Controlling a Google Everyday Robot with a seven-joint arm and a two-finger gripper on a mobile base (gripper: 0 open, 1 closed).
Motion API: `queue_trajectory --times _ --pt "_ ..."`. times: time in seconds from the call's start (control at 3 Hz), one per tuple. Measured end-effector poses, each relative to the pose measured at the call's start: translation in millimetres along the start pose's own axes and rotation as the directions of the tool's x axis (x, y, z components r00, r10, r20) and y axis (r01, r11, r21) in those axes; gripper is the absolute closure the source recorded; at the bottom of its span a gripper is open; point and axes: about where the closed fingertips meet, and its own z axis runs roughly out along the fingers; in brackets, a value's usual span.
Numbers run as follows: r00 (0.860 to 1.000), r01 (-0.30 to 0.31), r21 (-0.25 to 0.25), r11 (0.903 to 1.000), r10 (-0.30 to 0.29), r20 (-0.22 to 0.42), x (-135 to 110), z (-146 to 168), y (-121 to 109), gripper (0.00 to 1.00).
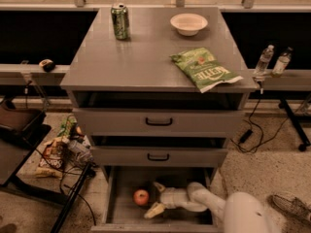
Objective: Place apple into bottom drawer
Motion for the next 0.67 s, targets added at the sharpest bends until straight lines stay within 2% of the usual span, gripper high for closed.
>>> queue_trajectory --times 0.33,0.67 --pt "0.999 -0.02 0.021 0.9996 0.02 -0.04 2.3 -58.7 12.5 0.0" --pt "0.991 -0.051 0.098 0.9939 0.062 -0.116 0.4 -134.2 19.7 0.0"
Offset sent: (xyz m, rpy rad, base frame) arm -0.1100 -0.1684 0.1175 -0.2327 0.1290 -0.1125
